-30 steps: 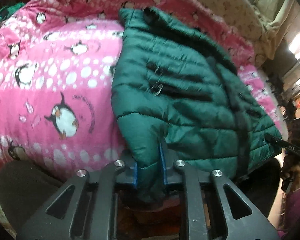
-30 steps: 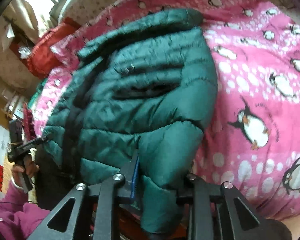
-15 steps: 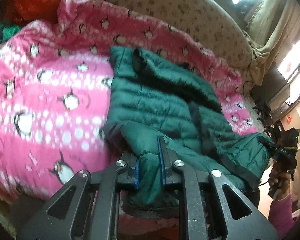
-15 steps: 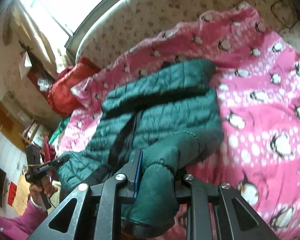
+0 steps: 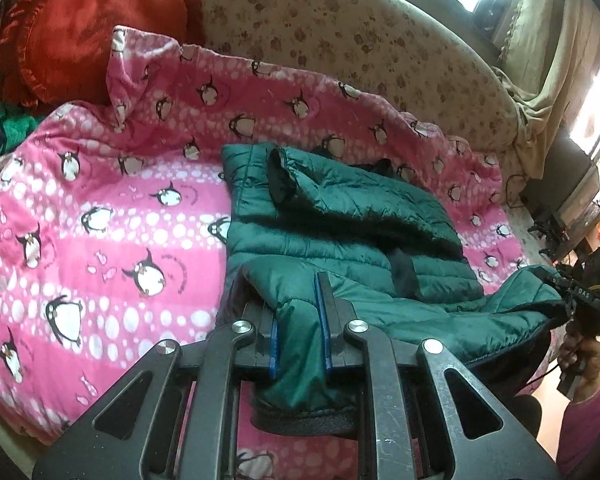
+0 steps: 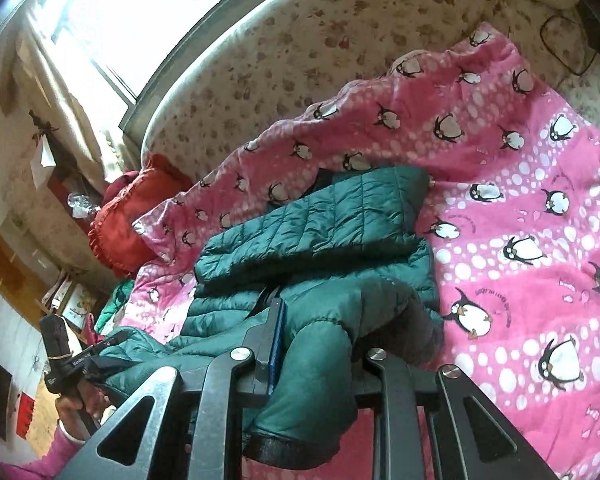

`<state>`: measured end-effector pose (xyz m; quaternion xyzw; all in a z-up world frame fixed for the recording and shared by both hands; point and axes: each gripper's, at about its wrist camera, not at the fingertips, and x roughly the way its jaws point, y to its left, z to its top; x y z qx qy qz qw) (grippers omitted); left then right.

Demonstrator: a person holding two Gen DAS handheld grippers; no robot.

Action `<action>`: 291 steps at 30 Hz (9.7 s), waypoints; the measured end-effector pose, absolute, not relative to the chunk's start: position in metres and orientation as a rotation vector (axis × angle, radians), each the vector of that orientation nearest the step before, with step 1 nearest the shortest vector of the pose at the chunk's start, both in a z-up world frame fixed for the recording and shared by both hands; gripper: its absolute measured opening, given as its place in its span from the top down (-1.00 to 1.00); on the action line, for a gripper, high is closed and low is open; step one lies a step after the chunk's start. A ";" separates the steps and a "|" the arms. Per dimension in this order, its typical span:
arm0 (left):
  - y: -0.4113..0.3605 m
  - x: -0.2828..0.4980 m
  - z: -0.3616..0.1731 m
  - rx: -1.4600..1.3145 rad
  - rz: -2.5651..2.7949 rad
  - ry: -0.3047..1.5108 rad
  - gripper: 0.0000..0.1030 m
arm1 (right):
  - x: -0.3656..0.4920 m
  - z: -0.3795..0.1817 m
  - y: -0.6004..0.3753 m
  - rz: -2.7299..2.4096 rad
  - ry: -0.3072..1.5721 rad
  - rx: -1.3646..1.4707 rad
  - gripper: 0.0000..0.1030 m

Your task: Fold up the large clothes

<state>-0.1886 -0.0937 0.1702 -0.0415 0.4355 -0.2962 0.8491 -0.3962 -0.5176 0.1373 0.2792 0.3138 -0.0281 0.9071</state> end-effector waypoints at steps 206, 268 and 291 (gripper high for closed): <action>-0.238 0.016 0.063 0.078 -0.319 0.890 -0.86 | -0.166 0.035 -0.549 -0.414 0.821 0.278 -0.58; -0.152 -0.022 0.042 -0.372 -0.573 1.160 -0.98 | -0.249 0.004 -0.590 -0.187 0.840 0.748 -0.99; -0.161 -0.039 0.067 -0.340 -0.713 1.112 0.14 | -0.255 0.033 -0.568 -0.057 0.787 0.745 0.05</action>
